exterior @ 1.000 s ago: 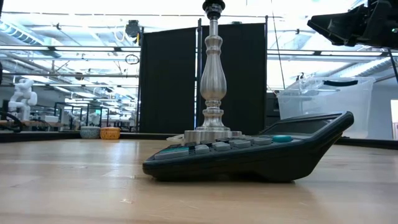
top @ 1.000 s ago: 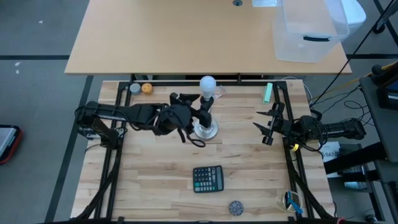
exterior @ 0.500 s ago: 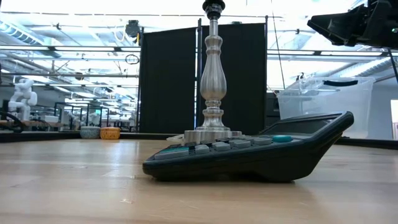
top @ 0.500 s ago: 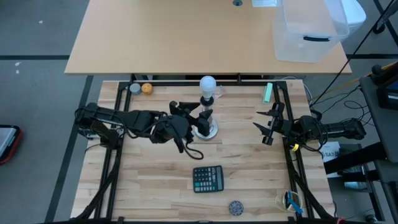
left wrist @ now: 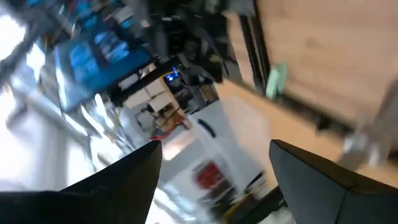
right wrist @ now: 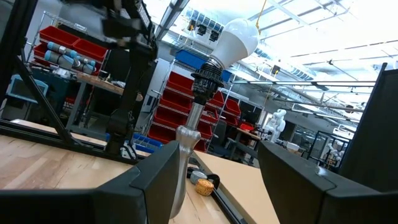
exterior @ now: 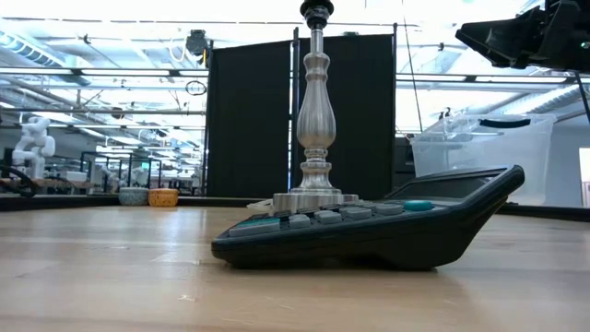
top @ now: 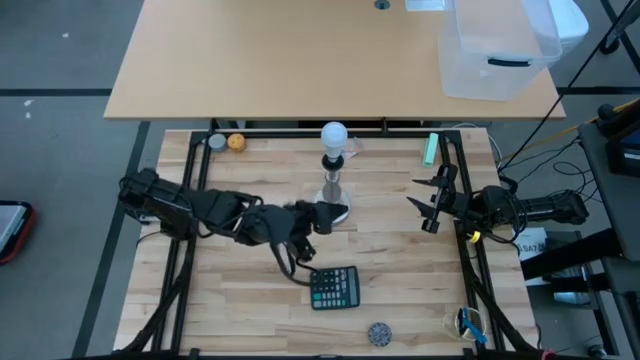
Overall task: Screw lightbulb
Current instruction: Insert the light bulb into the lamp
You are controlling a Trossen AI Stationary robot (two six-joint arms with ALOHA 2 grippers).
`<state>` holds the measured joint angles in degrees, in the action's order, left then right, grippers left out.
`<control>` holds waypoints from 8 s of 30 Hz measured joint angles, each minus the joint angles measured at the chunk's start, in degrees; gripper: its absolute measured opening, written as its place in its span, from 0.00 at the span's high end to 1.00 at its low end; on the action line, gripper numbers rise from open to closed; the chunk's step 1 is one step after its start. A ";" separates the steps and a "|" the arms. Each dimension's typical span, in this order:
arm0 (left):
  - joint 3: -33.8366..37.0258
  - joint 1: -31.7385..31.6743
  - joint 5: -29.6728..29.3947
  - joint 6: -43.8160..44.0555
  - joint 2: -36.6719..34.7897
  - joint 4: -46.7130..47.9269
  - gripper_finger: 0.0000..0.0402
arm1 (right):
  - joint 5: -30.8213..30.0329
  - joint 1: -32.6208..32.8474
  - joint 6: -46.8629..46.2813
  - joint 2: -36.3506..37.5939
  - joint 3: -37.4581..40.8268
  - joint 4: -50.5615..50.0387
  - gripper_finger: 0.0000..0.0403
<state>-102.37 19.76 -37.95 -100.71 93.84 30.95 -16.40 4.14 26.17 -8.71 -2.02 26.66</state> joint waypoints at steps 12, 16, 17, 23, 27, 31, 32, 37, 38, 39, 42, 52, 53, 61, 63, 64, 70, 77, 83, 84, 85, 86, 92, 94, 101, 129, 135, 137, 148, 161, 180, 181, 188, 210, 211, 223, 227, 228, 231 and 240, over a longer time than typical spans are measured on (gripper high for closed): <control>0.00 -1.64 -0.68 32.06 0.00 -8.75 0.25 | 0.00 0.01 0.00 0.00 0.00 0.01 0.47; 0.00 -3.85 -1.66 44.95 -0.02 -11.31 0.25 | 0.00 0.02 0.00 0.00 0.00 0.02 0.47; 0.00 -4.55 -1.75 48.16 -0.02 -11.30 0.25 | 0.00 0.02 0.00 0.02 0.00 0.02 0.47; 0.00 -7.64 -3.94 68.79 -0.02 -10.44 0.25 | 0.01 0.00 0.00 0.01 -0.01 0.02 0.47; 0.00 -7.92 -7.37 75.10 -0.02 -8.66 0.25 | 0.02 0.02 0.00 0.00 0.00 0.00 0.47; 0.00 -6.24 -17.32 77.97 -0.02 -8.08 0.25 | 0.01 0.01 0.00 0.02 0.00 0.02 0.47; 0.00 -5.80 -19.35 78.38 -0.02 -7.99 0.25 | 0.02 0.01 0.00 0.01 0.00 0.01 0.47; 0.00 -4.22 -26.63 82.89 -0.02 -6.77 0.25 | 0.02 0.02 0.00 0.00 0.00 0.02 0.47; 0.00 -4.14 -27.68 84.52 -0.03 -5.80 0.25 | 0.02 0.01 0.00 0.02 0.00 0.02 0.47; 0.00 -4.14 -28.44 86.39 -0.04 -4.43 0.25 | 0.00 0.01 0.00 0.01 0.00 0.01 0.47; 0.00 -4.74 -28.66 93.15 -0.04 -0.43 0.25 | 0.00 0.02 0.00 0.02 0.00 0.02 0.47; 0.00 -4.84 -24.31 101.77 -0.04 -0.01 0.25 | 0.01 0.02 0.00 0.00 0.00 0.01 0.47; 0.00 -4.46 -23.75 101.74 -0.04 -0.01 0.25 | 0.00 0.02 0.00 0.00 -0.02 0.00 0.47; 0.00 -1.81 -8.10 97.44 -0.04 -4.37 0.25 | 0.02 0.02 0.00 0.02 0.00 0.00 0.47; 0.00 -1.13 -3.43 94.54 -0.04 -7.69 0.25 | 0.02 0.02 0.00 0.02 0.00 0.02 0.47; 0.00 -0.89 -1.29 93.06 -0.04 -9.73 0.25 | 0.01 0.00 0.00 0.02 0.00 0.01 0.47; 0.00 -1.15 8.98 86.29 -0.04 -20.27 0.25 | 0.02 0.00 0.00 0.02 0.00 0.00 0.47; 0.00 -4.92 9.08 86.59 -0.04 -27.75 0.25 | 0.00 0.01 0.00 0.00 -0.01 0.02 0.47; 0.00 -8.67 13.55 88.27 2.07 -37.49 0.25 | 0.00 0.00 0.00 0.01 0.00 0.02 0.47; 0.00 -9.24 15.10 88.22 2.86 -38.57 0.25 | 0.01 0.01 0.00 0.02 0.00 0.01 0.47; 0.00 -9.64 16.63 88.24 3.55 -39.54 0.25 | 0.01 0.01 0.00 0.02 0.00 0.00 0.47; 0.03 -9.93 17.91 88.21 4.19 -40.09 0.25 | 0.00 0.02 0.00 0.00 0.00 0.00 0.47; 0.04 -10.63 19.28 94.75 5.95 -41.78 0.25 | 0.00 0.01 0.00 0.01 0.00 0.00 0.47; 0.04 -10.63 19.08 96.86 5.95 -41.77 0.25 | 0.01 0.00 0.00 0.02 0.00 0.00 0.47; 0.04 -10.11 17.87 94.38 5.18 -38.44 0.25 | 0.00 0.01 0.00 0.01 0.00 -0.02 0.47; 38.27 -13.65 14.50 91.38 -27.05 -50.60 0.25 | 0.01 0.02 0.00 0.02 0.00 -0.44 0.47; 48.21 -20.75 11.61 95.42 -27.52 -58.47 0.25 | 0.00 0.02 0.00 0.02 0.00 -0.44 0.47; 49.73 -24.22 11.42 98.27 -27.34 -58.93 0.25 | 0.02 0.00 0.00 0.00 0.00 -0.46 0.47; 51.52 -34.15 23.37 103.23 -27.34 -58.46 0.25 | 0.00 0.01 0.00 0.02 0.00 -0.45 0.47; 51.49 -33.96 23.51 103.43 -27.34 -54.52 0.25 | 0.00 0.01 0.00 0.02 0.00 -0.85 0.47; 51.48 -33.08 24.34 113.30 -27.34 -55.53 0.25 | 0.00 0.02 0.00 0.02 0.00 -1.73 0.47; 51.47 -33.07 24.79 113.86 -27.34 -55.51 0.25 | 0.01 0.02 0.00 0.02 0.00 -1.73 0.47; 51.47 -33.06 29.54 114.29 -27.34 -55.60 0.25 | 0.02 0.01 0.00 0.02 0.00 -1.73 0.47; 51.45 -33.93 40.35 110.27 -27.94 -63.93 0.25 | 0.00 0.00 0.00 0.02 0.00 -1.75 0.47; 51.45 -33.89 41.67 110.29 -27.93 -64.17 0.25 | 0.00 0.02 0.00 0.02 0.00 -1.73 0.47; 51.45 -34.37 43.20 117.81 -27.93 -63.07 0.25 | 0.00 0.00 0.00 0.00 0.00 -1.90 0.47; 51.45 -34.37 43.15 118.22 -27.71 -61.45 0.25 | 0.00 0.00 0.00 0.02 0.00 -1.92 0.47; 51.45 -34.37 43.38 118.22 -27.71 -61.13 0.25 | 0.01 0.01 0.00 0.00 0.00 -1.92 0.47; 51.45 -34.37 43.46 118.21 -27.71 -59.30 0.25 | 0.01 0.01 0.00 0.01 0.00 -1.94 0.47; 51.45 -34.25 43.01 104.74 -27.65 -58.40 0.25 | 0.01 0.02 0.00 0.01 0.00 -2.25 0.47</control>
<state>-50.92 -14.49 5.06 4.04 66.19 -27.45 -16.39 4.16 26.17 -8.70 -2.02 24.41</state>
